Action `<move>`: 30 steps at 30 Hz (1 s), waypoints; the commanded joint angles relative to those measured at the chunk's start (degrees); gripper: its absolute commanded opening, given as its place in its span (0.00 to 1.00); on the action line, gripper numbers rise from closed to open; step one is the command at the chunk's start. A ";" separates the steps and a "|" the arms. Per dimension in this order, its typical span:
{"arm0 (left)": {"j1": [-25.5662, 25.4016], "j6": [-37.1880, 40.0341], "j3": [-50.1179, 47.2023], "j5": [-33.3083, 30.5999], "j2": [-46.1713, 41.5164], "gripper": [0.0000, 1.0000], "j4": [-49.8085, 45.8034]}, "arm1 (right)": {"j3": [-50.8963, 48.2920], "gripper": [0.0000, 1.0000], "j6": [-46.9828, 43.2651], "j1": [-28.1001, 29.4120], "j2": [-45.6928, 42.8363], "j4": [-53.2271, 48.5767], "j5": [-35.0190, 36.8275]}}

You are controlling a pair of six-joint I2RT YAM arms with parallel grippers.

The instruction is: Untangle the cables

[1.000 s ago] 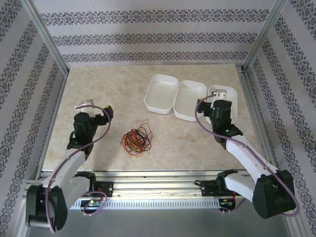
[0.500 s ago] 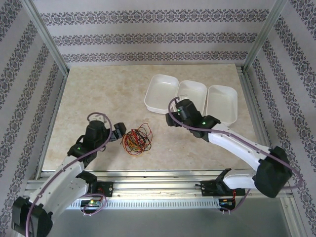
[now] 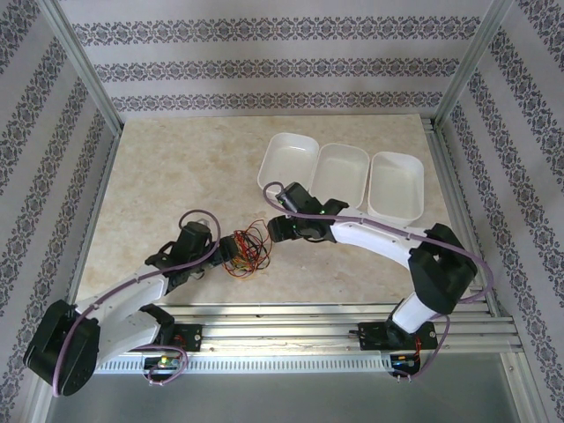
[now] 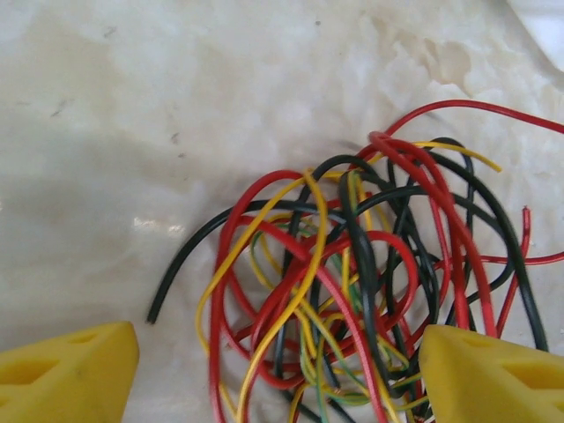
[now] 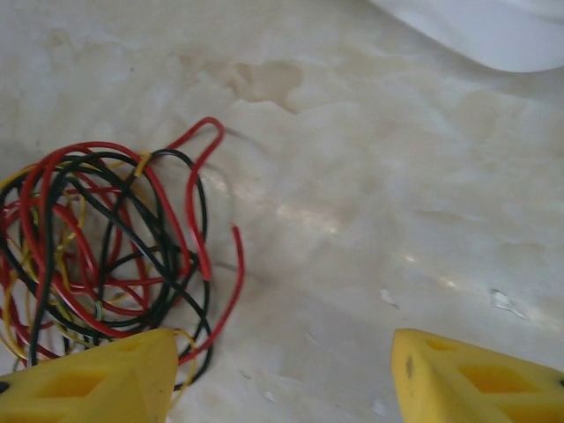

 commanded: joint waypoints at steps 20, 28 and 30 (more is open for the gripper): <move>-2.41 5.76 8.32 12.50 27.42 0.32 24.75 | 4.29 0.31 4.32 -2.33 7.93 -1.77 -0.85; -4.71 5.76 12.26 12.36 32.00 0.33 28.19 | 2.34 0.27 5.27 -3.08 6.99 -2.98 1.01; -4.82 5.97 12.82 11.94 32.05 0.39 27.79 | 1.75 0.24 5.75 -3.32 6.62 -2.93 1.59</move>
